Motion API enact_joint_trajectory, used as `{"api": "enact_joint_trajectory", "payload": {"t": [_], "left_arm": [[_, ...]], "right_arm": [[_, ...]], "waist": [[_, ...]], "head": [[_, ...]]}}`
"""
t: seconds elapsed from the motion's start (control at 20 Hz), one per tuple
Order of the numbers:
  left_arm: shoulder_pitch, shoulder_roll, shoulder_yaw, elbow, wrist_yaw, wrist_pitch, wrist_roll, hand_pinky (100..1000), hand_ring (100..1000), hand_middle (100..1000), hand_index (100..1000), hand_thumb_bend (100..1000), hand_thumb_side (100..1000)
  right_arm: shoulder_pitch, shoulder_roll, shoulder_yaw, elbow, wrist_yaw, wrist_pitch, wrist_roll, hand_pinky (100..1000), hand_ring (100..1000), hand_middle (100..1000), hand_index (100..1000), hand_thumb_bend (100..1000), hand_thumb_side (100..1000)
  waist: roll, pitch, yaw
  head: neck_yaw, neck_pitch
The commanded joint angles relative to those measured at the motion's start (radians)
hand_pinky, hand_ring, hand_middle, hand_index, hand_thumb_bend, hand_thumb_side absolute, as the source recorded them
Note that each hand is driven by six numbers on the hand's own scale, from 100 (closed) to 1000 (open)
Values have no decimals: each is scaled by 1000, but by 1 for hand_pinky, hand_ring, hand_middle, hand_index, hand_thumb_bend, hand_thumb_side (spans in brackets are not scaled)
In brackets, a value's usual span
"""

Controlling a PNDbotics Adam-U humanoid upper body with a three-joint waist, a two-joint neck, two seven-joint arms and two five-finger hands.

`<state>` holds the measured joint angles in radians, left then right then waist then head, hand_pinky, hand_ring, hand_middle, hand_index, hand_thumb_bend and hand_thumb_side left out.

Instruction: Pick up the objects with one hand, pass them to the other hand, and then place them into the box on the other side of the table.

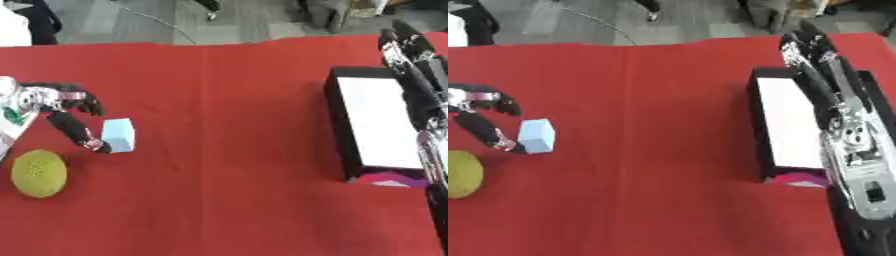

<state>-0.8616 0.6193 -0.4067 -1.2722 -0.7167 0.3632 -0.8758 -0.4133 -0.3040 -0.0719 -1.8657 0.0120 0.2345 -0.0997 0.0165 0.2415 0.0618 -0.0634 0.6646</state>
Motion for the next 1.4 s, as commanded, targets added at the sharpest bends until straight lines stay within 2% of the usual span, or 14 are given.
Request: {"api": "enact_joint_trajectory", "payload": {"t": [0.05,0.35,0.55,0.75,1.0,1.15,1.4], "left_arm": [[-14,7,19,6,-10,30,-24,989,933,814,858,563,344],[-19,-11,17,42,-39,21,-6,990,933,811,852,539,303],[-23,-19,20,62,-63,13,8,984,930,806,844,472,238],[-23,-31,25,78,-60,11,28,973,924,795,826,405,221],[-20,-39,21,90,-45,6,43,963,918,790,819,400,215],[-20,-45,21,96,-42,4,52,958,914,783,805,383,202],[-20,-54,21,104,-34,5,74,939,897,752,734,284,159]], "right_arm": [[-13,-22,-1,-9,-3,1,1,988,1000,938,1000,100,655],[-15,-21,-1,-9,-4,1,2,988,1000,938,1000,100,655],[-16,-21,0,-8,-5,1,4,989,1000,938,1000,100,655],[-16,-20,0,-6,-6,2,5,989,1000,939,1000,100,656],[-17,-20,0,-6,-7,2,6,989,1000,939,1000,100,655],[-17,-20,0,-6,-7,2,6,990,1000,939,1000,100,656],[-18,-19,0,-6,-9,1,7,990,1000,940,1000,100,655]], "waist": [[-2,-13,-1],[-4,-10,-3],[-5,-9,-4],[-6,-8,-5],[-6,-8,-6],[-7,-7,-6],[-7,-7,-7]], "head": [[0,-10],[3,-9],[7,-8],[11,-9],[13,-10],[14,-11],[17,-11]]}}
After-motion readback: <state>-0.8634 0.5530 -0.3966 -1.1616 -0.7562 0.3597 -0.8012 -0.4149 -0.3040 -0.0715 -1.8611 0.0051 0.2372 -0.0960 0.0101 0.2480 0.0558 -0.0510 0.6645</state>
